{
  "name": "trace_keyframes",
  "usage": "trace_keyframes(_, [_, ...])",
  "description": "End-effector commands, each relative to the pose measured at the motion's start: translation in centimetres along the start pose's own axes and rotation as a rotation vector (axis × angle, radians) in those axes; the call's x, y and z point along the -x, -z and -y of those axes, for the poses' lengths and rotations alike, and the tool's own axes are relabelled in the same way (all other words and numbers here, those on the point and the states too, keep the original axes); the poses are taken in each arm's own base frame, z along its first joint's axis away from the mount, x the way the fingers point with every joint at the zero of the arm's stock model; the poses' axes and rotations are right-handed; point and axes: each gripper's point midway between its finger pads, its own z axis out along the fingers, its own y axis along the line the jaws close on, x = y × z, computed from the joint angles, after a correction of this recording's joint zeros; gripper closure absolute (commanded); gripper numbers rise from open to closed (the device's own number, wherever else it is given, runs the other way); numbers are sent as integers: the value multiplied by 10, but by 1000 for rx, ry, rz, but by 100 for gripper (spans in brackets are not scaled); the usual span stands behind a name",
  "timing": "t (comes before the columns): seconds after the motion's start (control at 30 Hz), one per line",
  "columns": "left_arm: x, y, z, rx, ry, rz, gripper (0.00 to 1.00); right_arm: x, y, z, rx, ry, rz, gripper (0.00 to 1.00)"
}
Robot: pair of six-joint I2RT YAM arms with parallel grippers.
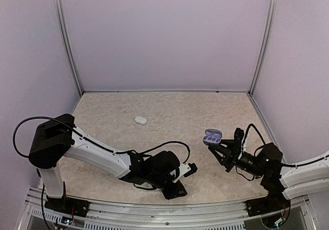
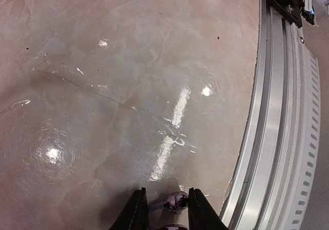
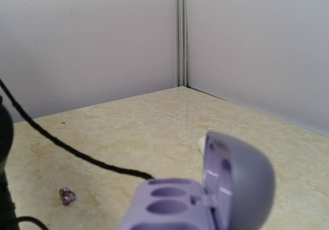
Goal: Insert the wireless bluetooth earbuds into the charging case
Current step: Move the right earbud to the center of the board.
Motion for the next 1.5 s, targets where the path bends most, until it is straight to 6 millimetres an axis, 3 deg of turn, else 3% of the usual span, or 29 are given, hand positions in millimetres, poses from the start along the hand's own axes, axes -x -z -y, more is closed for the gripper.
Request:
trace_keyframes(0.0, [-17,-5,0,32,-11,-84,71,-2,3,5,-21,19,-7,100])
trace_keyframes(0.13, [-34,-6,-2,64,-25,-138,70,-2,3,4,-20,22,-8,100])
trace_keyframes(0.37, [-44,8,-26,141,-42,-178,66,-3,3,3,-13,23,-11,100])
trace_keyframes(0.5, [-48,21,-27,138,-66,-175,66,-3,3,3,-12,24,-12,100])
trace_keyframes(0.7, [-62,25,-38,184,-99,-219,66,-3,2,3,-9,28,-15,100])
trace_keyframes(0.87, [-50,38,-73,273,-64,-168,71,-4,1,2,-5,29,-15,100])
trace_keyframes(0.97, [-41,48,-83,310,-79,-135,72,-4,1,2,-4,31,-15,100])
trace_keyframes(1.17, [-36,62,-76,287,-108,-107,66,-4,0,0,7,34,-17,100])
trace_keyframes(1.33, [-10,80,-67,206,-41,-24,68,-4,0,0,6,33,-19,100])
trace_keyframes(1.47, [10,89,-70,249,-46,-34,70,-4,0,3,-9,32,-25,100])
